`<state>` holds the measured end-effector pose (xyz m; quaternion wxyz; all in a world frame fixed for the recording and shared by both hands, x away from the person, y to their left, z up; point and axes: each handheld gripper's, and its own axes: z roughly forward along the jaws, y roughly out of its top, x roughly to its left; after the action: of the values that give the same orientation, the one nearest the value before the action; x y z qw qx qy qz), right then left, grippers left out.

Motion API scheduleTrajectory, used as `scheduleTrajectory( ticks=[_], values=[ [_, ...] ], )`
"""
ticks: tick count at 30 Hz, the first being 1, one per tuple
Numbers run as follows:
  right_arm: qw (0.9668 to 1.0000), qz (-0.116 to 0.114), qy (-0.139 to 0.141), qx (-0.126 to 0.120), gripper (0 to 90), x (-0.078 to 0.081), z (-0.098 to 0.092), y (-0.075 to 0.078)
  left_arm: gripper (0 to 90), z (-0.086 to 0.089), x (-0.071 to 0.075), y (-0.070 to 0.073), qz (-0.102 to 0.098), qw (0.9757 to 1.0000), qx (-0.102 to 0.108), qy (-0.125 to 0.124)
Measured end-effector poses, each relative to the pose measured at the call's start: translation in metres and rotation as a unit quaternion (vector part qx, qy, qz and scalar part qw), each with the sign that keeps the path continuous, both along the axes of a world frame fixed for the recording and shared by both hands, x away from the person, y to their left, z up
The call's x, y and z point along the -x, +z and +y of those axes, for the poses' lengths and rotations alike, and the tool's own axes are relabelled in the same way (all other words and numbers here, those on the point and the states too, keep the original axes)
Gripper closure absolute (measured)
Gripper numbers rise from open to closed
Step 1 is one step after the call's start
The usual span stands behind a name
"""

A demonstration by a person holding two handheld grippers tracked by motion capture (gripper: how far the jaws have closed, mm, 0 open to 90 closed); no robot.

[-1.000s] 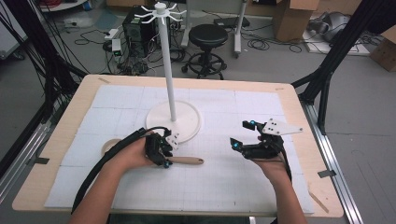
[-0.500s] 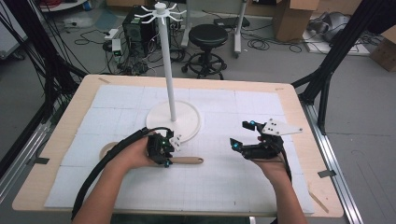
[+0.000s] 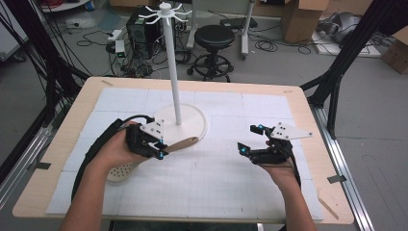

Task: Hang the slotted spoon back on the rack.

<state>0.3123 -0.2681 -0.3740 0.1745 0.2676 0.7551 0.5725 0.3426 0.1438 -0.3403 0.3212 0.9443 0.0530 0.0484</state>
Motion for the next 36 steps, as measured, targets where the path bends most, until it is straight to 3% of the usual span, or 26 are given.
scheduleTrajectory(
  ticks=[7,11,14,23,29,31,36],
  values=[
    [1.0000,0.002,0.000,0.001,16.8,0.000,0.001,-0.001,74.5,0.024,-0.001,0.018,-0.006,0.9991,0.037,0.022],
    [1.0000,0.003,0.001,0.001,16.8,-0.001,0.001,-0.001,74.5,0.035,-0.002,0.026,-0.005,0.9975,0.067,0.025],
    [1.0000,0.003,0.002,0.004,16.8,-0.001,0.002,-0.002,74.6,0.042,-0.005,0.033,-0.002,0.9965,0.077,0.031],
    [1.0000,0.006,0.004,0.003,16.8,-0.002,0.002,-0.002,74.5,0.055,-0.010,0.060,-0.006,0.9902,0.133,0.043],
    [1.0000,0.005,0.004,0.002,16.8,-0.002,0.002,-0.002,74.5,0.060,-0.013,0.074,-0.013,0.9851,0.164,0.049],
    [1.0000,0.005,0.004,0.001,16.8,-0.002,0.002,-0.002,74.5,0.061,-0.013,0.079,-0.015,0.9824,0.180,0.048],
    [1.0000,0.008,0.006,0.001,16.8,-0.002,0.003,-0.002,74.4,0.062,-0.016,0.093,-0.024,0.9795,0.192,0.055]
  ],
)
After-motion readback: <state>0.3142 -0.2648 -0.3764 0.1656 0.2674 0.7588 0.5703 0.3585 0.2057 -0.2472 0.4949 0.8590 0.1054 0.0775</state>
